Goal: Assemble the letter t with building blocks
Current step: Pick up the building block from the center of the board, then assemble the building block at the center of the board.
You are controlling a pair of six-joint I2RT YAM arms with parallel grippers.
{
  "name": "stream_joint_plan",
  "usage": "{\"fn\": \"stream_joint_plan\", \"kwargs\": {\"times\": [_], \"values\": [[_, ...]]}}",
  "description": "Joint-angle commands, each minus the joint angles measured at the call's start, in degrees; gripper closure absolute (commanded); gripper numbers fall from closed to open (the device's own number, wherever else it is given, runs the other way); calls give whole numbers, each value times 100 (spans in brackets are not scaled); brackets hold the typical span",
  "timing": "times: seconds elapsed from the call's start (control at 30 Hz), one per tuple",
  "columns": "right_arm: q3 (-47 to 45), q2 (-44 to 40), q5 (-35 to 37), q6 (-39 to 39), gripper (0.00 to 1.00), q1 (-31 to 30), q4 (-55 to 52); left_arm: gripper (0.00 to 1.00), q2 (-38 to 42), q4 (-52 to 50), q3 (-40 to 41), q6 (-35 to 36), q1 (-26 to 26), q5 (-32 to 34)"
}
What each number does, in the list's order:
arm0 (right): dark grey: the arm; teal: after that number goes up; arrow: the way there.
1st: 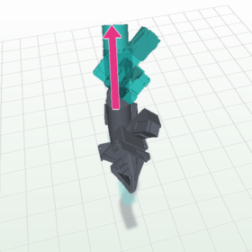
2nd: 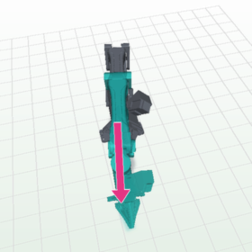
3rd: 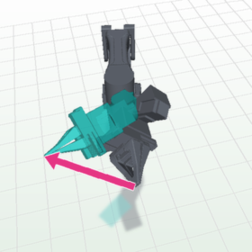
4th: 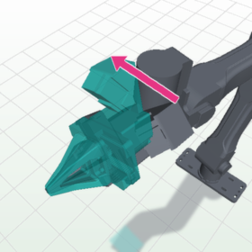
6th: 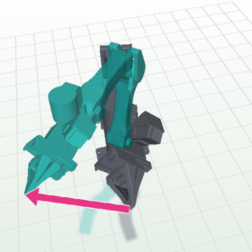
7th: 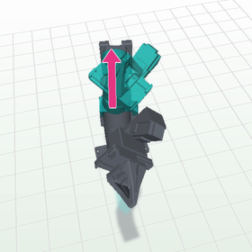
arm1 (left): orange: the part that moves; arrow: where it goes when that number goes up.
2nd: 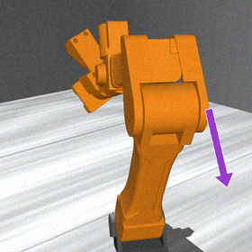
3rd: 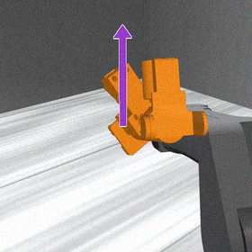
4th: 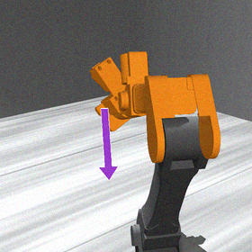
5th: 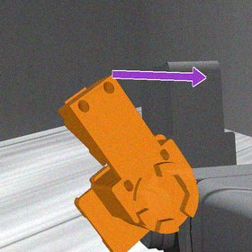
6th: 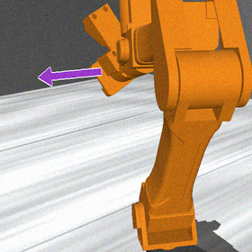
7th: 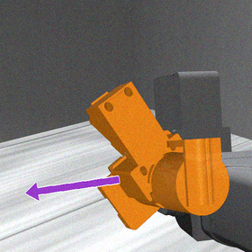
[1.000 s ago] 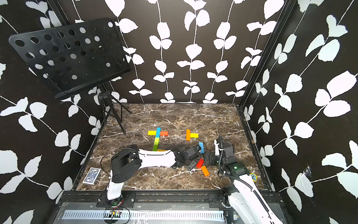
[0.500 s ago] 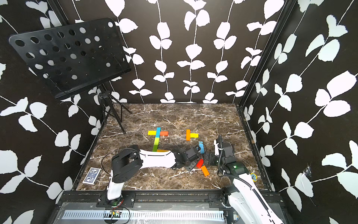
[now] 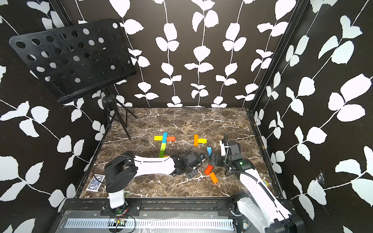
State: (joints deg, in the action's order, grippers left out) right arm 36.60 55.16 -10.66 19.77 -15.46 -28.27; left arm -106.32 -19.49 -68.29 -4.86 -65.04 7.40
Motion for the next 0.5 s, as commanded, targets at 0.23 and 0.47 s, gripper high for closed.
{"fn": "stream_joint_plan", "kwargs": {"times": [0.23,0.47], "values": [[1027,1025,-672,-441,0,119,785,100,572,-725,-704,3541,1283,-918],[1273,1327,-807,-545,0,155,1344,100,-61,-643,-1626,4649,2040,-982]]}}
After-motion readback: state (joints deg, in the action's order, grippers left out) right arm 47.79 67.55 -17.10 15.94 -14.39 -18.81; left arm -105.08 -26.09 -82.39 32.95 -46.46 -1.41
